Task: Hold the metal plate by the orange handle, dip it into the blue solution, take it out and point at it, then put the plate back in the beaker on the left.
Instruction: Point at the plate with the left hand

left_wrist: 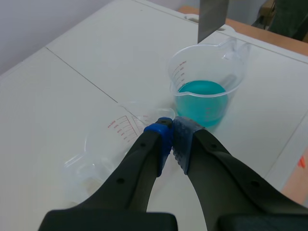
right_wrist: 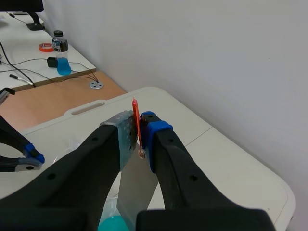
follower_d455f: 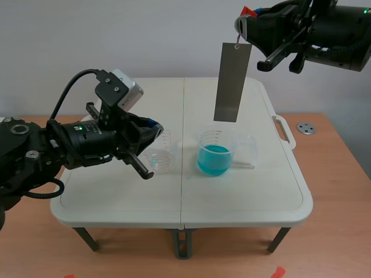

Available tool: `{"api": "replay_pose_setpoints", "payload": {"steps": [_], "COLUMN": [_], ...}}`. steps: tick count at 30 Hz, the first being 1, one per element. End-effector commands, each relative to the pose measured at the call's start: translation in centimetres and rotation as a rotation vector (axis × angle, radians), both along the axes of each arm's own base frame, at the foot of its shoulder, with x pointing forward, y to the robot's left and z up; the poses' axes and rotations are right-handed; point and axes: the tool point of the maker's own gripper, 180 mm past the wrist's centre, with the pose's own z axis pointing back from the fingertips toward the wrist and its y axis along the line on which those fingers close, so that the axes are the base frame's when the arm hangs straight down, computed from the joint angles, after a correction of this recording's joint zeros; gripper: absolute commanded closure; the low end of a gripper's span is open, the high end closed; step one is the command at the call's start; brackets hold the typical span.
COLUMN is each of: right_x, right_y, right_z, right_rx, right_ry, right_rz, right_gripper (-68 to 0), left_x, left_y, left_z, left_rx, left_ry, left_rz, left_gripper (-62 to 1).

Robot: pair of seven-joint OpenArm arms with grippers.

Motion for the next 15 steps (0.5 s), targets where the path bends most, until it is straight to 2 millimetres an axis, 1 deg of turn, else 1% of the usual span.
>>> {"api": "replay_pose_setpoints", "payload": {"steps": [1,7,15], "right_x": [0.0,0.0,0.0], "right_y": [0.0,0.0,0.0], "right_z": [2.0,2.0,2.0], "right_rx": [0.022,0.022,0.022], "right_ry": [-0.054,-0.054,-0.054], "right_rz": [0.007,0.007,0.007], "right_gripper": [-1.3,-1.3,-1.3], "left_x": [0.8,1.7,1.3], "left_y": [-1.1,-3.6,-6.9], "left_z": [1.6,1.5,1.7], "left_rx": [-0.034,-0.028,-0.043], "left_ry": [-0.044,-0.046,-0.070], "left_rz": [-0.017,-0.063,-0.146], "left_gripper": [-1.6,-1.6,-1.6]}}
